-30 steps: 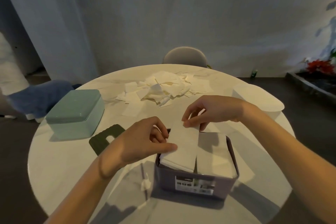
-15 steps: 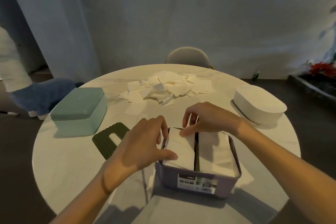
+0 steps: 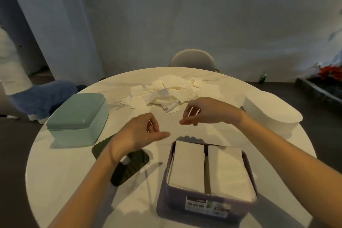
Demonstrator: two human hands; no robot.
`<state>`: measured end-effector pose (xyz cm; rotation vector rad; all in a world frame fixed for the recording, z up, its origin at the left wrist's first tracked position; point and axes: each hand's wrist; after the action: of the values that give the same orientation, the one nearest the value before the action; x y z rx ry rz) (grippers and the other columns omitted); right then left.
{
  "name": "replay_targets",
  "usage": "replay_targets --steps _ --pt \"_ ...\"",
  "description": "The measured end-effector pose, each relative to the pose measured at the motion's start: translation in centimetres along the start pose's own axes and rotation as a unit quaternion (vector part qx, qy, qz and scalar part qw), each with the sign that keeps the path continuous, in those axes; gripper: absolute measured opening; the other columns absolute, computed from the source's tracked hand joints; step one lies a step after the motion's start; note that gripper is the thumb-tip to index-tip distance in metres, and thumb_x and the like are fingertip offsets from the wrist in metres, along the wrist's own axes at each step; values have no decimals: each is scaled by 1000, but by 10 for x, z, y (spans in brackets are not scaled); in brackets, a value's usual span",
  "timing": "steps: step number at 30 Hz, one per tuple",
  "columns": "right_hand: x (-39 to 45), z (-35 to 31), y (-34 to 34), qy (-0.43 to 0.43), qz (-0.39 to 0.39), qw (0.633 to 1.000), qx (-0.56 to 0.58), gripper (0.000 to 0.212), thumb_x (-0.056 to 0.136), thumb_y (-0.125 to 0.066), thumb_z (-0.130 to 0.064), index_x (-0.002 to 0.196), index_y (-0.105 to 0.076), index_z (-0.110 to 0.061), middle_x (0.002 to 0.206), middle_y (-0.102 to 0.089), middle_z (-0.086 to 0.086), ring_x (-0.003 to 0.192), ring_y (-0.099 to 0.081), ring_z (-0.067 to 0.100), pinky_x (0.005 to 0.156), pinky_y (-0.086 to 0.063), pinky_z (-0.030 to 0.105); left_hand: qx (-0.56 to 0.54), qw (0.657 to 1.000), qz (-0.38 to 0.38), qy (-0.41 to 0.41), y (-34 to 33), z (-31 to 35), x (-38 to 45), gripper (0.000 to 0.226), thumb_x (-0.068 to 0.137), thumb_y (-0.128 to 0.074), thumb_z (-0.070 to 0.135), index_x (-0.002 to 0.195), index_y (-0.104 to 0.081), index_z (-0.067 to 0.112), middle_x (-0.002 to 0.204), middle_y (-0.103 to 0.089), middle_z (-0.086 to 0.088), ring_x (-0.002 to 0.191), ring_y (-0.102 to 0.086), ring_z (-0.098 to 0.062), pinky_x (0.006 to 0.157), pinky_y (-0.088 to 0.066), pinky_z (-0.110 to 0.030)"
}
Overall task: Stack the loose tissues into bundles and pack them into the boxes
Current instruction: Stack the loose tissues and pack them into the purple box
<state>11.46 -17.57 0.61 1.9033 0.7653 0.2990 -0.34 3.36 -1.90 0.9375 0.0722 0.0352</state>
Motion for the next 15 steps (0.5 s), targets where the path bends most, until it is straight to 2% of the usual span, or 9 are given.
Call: replay_targets --steps 5,7,9,11,13,15 --pt "77 26 -19 24 62 996 -53 46 87 -81 -29 126 -59 -19 125 -65 3 99 -63 17 84 -53 24 -44 990 109 81 -16 -33 72 29 92 -73 44 100 -60 20 94 -64 5 82 -61 -11 86 -57 -38" --pt "105 36 -30 55 87 987 -120 55 86 -81 -19 134 -55 -25 137 -58 3 106 -62 20 85 -54 25 -107 976 149 116 -25 -40 97 26 93 -72 40 101 -60 19 95 -67 2 81 -67 -17 81 -60 -39" --pt "129 41 -36 88 108 974 -180 61 84 -82 -19 137 -54 -32 144 -52 1 113 -60 22 89 -55 28 -206 950 192 132 -35 -44 116 21 95 -71 36 100 -62 18 96 -72 -2 82 -70 -21 75 -62 -39" --pt "149 43 -40 124 116 957 -234 62 85 -81 -24 139 -53 -33 150 -47 -1 122 -55 23 99 -52 32 -270 924 244 119 -47 -45 127 14 97 -69 29 100 -64 16 95 -73 -4 83 -68 -18 66 -59 -31" --pt "166 46 -44 147 117 939 -288 60 88 -79 -29 141 -52 -33 154 -42 -2 130 -49 23 108 -44 35 -264 918 278 97 -57 -49 136 10 98 -67 26 98 -64 16 91 -71 -1 82 -66 -13 55 -48 -17" --pt "179 50 -46 158 123 926 -321 53 92 -74 -33 141 -54 -31 154 -41 -1 134 -46 23 113 -39 36 -266 920 278 76 -59 -51 143 8 97 -67 24 97 -65 16 88 -70 1 82 -67 -13 49 -44 -11"
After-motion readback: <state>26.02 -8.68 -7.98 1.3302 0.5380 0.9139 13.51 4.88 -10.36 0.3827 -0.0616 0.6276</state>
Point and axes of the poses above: each hand's wrist, its own x-axis towards the middle knuckle, its own y-axis out of the back of the hand, z = x × y
